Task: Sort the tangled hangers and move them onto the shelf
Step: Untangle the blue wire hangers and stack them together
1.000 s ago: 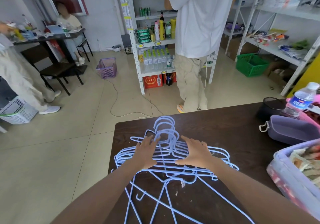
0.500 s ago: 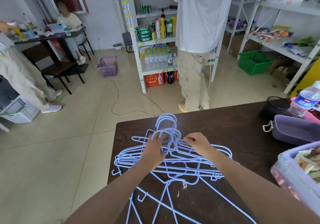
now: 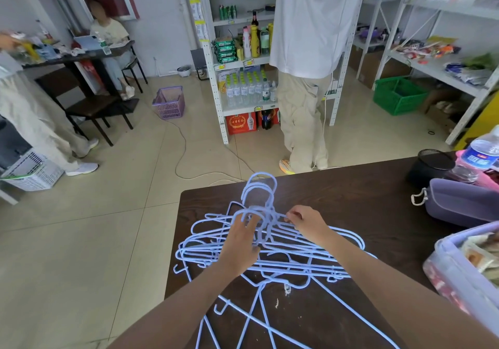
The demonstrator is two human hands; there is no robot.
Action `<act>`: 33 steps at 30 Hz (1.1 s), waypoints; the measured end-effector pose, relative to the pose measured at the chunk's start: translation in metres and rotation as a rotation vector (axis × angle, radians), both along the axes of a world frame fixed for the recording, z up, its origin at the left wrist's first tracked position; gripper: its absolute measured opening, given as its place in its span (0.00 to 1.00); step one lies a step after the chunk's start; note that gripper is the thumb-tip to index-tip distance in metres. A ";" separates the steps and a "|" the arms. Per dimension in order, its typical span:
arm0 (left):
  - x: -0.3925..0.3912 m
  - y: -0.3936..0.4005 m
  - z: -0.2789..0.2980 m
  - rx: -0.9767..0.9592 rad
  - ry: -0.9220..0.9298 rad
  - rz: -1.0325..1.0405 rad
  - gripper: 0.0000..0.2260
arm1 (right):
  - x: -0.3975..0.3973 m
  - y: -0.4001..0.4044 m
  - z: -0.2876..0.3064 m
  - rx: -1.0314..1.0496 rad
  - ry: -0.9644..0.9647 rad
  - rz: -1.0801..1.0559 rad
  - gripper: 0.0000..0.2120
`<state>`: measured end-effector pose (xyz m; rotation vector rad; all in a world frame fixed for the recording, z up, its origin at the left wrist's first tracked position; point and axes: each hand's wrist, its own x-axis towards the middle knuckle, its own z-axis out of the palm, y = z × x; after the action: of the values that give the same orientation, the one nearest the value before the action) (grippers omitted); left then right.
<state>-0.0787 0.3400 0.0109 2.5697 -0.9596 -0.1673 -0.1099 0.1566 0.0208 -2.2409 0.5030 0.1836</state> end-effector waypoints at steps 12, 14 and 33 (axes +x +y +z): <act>-0.002 -0.004 -0.006 -0.015 0.016 0.052 0.16 | 0.004 0.000 0.002 0.139 -0.057 -0.028 0.09; 0.001 -0.004 -0.006 0.023 0.006 0.061 0.16 | 0.002 -0.003 0.004 0.179 0.022 0.077 0.05; 0.013 -0.009 -0.008 -0.072 0.049 0.082 0.22 | 0.004 -0.007 0.000 0.036 0.003 0.120 0.13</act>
<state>-0.0656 0.3307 0.0033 2.5226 -0.8256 -0.1686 -0.1056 0.1493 0.0207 -2.2373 0.3647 0.2557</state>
